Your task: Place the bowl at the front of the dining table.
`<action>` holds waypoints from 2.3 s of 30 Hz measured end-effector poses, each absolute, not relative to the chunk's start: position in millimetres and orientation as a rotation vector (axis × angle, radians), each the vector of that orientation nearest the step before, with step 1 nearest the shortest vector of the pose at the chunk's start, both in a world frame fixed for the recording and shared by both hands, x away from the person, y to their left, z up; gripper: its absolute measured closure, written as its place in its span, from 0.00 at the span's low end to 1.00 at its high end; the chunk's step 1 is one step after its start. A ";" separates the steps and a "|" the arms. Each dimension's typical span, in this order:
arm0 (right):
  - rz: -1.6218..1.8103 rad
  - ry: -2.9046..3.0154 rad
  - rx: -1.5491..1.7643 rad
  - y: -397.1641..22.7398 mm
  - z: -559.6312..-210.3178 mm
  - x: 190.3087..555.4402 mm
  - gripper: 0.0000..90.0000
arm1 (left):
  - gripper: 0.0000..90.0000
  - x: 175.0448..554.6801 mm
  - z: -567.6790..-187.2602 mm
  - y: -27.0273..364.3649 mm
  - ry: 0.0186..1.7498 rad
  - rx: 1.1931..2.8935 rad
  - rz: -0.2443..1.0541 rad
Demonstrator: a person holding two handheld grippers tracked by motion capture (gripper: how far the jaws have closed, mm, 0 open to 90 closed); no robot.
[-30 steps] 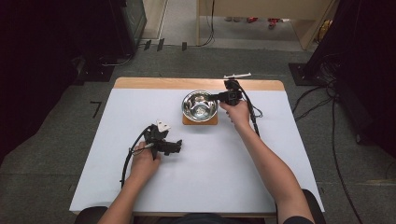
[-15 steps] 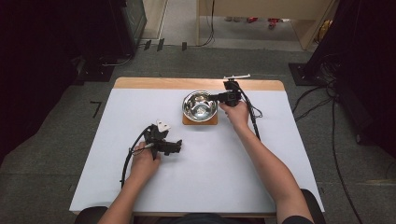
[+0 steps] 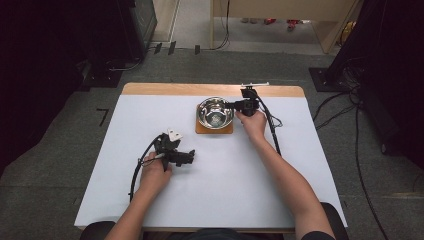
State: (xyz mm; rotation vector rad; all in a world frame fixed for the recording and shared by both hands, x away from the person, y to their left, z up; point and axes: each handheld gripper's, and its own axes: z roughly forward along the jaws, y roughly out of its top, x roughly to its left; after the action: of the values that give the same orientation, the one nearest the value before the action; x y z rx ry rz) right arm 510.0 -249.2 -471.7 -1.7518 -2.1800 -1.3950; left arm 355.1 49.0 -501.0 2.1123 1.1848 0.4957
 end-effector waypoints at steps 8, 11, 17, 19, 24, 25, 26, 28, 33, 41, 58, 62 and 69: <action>-1.378 -2.204 -1.765 -249.8 -475.9 510.7 0.91 | 0.00 355.1 -501.0 49.0 1.185 2.112 0.496; -1.372 -2.214 -1.770 -249.8 -477.1 510.7 0.91 | 0.00 355.1 -501.0 49.0 1.185 2.112 0.496; -1.377 -2.219 -1.765 -250.1 -477.6 510.3 0.90 | 0.00 355.1 -501.0 49.0 1.185 2.112 0.495; -1.378 -2.218 -1.763 -250.2 -477.8 510.2 0.90 | 0.00 355.1 -501.0 49.0 1.185 2.112 0.496; -1.367 -2.265 -1.753 -248.1 -477.0 508.5 0.88 | 0.00 355.1 -501.0 49.0 1.185 2.112 0.496; -1.359 -2.288 -1.748 -247.3 -476.5 507.9 0.86 | 0.00 355.1 -501.0 49.0 1.185 2.112 0.496; -1.362 -2.293 -1.743 -246.8 -476.7 507.8 0.85 | 0.00 355.1 -501.0 49.0 1.185 2.112 0.496; -1.359 -2.291 -1.737 -246.3 -476.5 507.4 0.83 | 0.00 355.1 -501.0 49.0 1.185 2.112 0.496; -1.385 -2.311 -1.703 -246.4 -476.2 507.2 0.65 | 0.00 355.1 -501.0 49.0 1.185 2.112 0.495; -1.447 -2.330 -1.698 -245.0 -468.0 504.4 0.44 | 0.00 355.1 -501.0 49.0 1.185 2.112 0.496; -1.462 -2.433 -1.675 -244.9 -448.3 495.5 0.29 | 0.00 355.1 -501.0 49.0 1.185 2.110 0.496; -1.438 -2.500 -1.647 -243.3 -442.9 491.5 0.29 | 0.00 355.1 -501.1 48.9 1.186 2.110 0.496; -1.409 -2.528 -1.626 -243.4 -437.8 486.9 0.29 | 0.00 355.1 -501.1 48.9 1.186 2.110 0.496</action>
State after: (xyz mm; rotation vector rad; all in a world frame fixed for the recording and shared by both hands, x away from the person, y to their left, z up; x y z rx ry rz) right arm 486.9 -243.4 -437.8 -1.6255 -2.5283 -1.4094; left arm 355.1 48.9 -501.1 2.1099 1.1860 0.4958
